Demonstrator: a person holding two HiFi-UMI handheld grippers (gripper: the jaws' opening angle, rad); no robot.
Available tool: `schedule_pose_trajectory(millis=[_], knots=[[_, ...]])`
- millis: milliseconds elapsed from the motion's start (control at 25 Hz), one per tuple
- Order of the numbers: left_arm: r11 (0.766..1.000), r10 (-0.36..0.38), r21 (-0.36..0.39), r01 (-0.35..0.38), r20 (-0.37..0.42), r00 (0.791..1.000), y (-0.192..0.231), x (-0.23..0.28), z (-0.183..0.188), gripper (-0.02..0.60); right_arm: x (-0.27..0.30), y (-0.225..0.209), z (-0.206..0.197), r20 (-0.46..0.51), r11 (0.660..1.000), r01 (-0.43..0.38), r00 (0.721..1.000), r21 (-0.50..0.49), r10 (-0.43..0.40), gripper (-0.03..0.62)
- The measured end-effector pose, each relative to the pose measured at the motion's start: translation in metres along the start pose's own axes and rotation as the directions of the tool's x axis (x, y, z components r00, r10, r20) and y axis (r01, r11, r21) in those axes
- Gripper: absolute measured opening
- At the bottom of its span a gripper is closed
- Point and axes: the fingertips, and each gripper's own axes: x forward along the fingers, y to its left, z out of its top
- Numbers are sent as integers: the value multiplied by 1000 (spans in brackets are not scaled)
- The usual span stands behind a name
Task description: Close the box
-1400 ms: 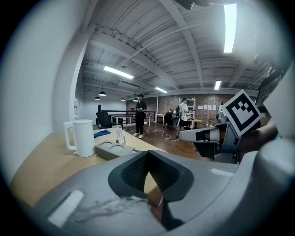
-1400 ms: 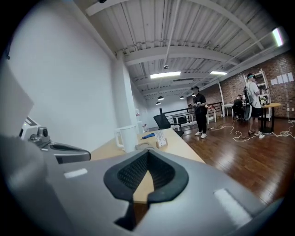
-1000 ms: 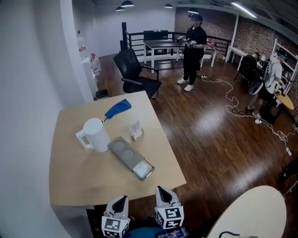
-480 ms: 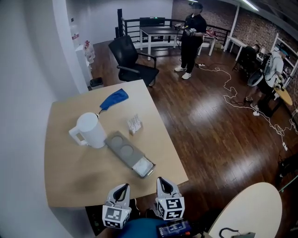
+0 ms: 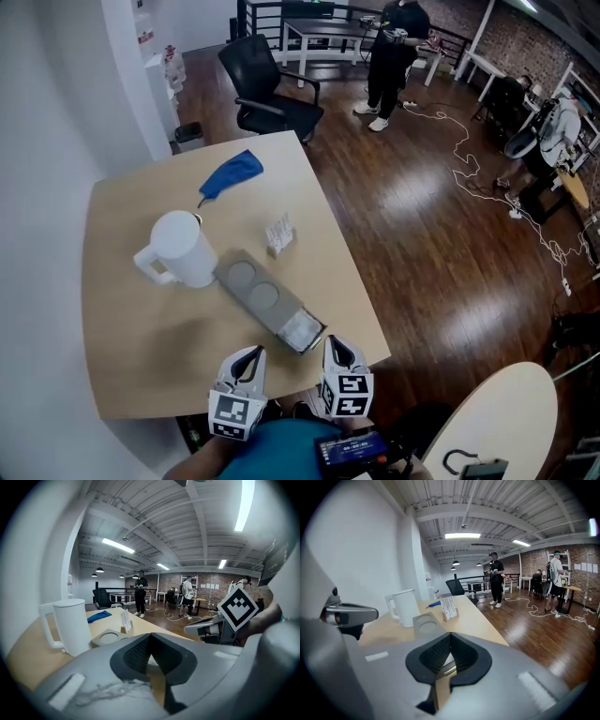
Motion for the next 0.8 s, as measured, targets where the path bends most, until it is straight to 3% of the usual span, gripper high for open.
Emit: schedule_pose_trajectory(millis=[440,800], knots=[[993,-120,-16,119,-20,993,26,28,-11,-14,25,-3,-28,-127,992,122,985,36,-117,-6],[994,-111,-30,108,-123,986,30,49,-44,-14,43,-8,-80,-308,994,96,948,48,-77,-6]])
